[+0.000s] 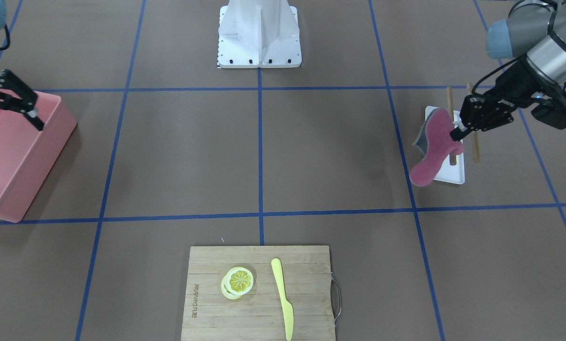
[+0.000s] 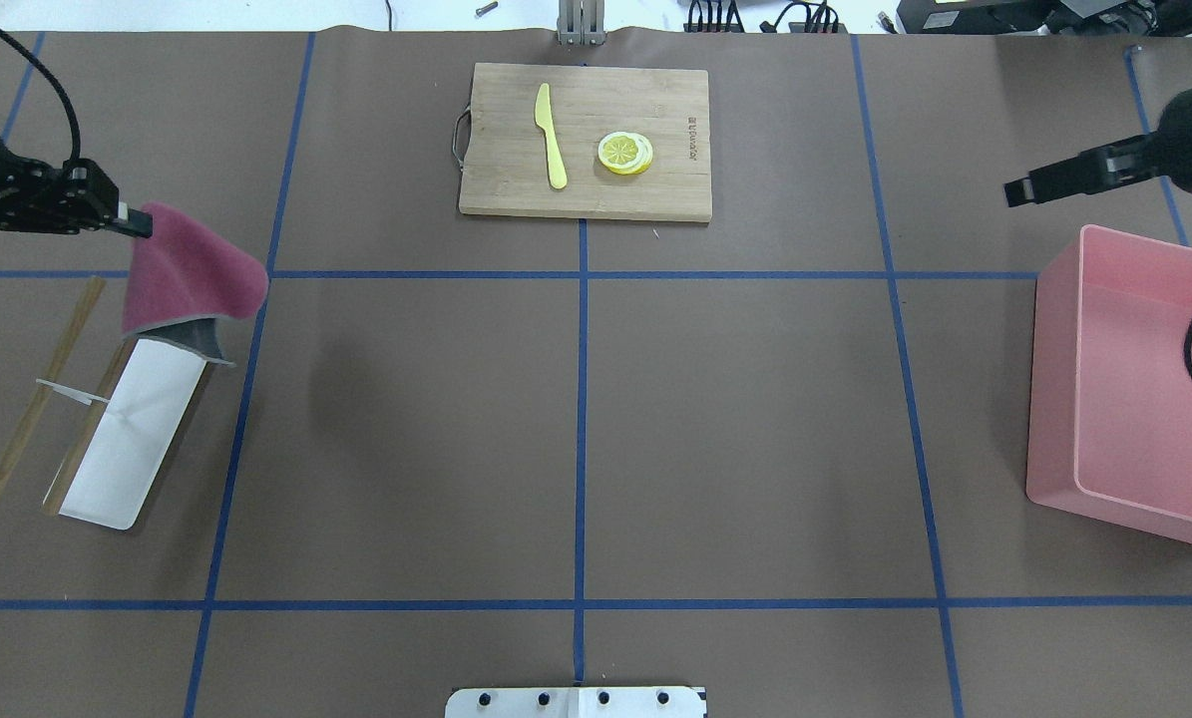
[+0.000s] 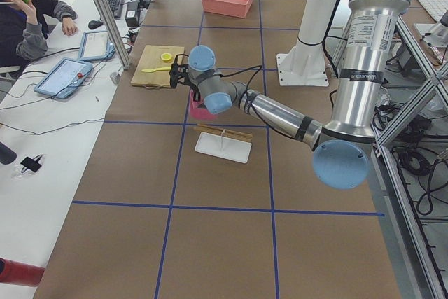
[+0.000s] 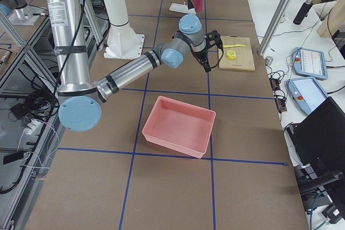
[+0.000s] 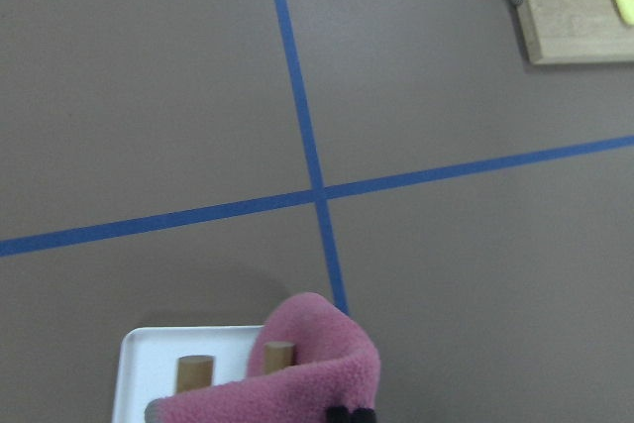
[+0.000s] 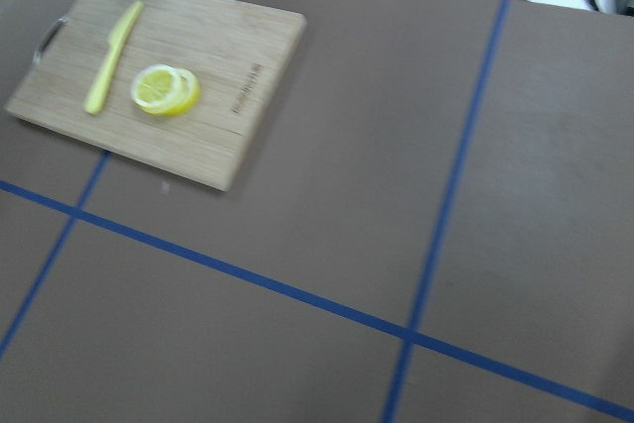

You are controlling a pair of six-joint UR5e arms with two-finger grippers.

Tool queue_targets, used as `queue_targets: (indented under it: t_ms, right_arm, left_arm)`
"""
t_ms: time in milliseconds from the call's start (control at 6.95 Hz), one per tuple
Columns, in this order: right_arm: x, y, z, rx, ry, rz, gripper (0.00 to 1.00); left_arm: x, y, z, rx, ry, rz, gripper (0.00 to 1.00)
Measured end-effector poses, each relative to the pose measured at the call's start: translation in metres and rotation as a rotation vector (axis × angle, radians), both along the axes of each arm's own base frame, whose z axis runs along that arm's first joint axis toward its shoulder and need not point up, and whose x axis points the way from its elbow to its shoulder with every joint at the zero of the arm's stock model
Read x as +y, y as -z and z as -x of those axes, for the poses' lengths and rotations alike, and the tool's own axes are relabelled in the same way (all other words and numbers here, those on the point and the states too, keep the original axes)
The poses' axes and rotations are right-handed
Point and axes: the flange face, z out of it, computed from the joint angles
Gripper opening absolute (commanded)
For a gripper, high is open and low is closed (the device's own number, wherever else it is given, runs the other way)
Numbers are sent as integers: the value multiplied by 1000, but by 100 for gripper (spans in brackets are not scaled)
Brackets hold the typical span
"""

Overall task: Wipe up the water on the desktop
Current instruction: 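Lift the cloth with the left gripper toward table center while right arm approaches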

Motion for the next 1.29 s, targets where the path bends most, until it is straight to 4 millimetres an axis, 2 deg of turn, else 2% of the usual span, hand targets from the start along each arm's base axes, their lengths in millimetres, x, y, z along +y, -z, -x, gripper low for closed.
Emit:
queue_targets:
  t_ms: [144,288,576,719,1007,1151,1295]
  right_arm:
    - [7,46,66,-13,-20,-73,100]
    - [27,84,131,-15,-49,-159,99]
    - [85,133,227,-18,-92,-290,99]
    - [111,155,266,-15,-129,-350,93]
    - [135,192,326,-3,-193,-418,92]
    - [141,199,342,4,-209,-429,92]
    - [143,201,349,10,-218,-434,89]
  left_arm:
    - [-8,38,-5,67,45,85,0]
    - [-14,68,-9,122,80,155,0]
    - [-22,118,-22,212,152,269,0]
    - [-20,138,-37,249,177,311,0]
    - [-4,171,-72,309,195,355,0]
    - [8,183,-81,335,183,375,0]
    - [19,194,-87,356,168,391,0]
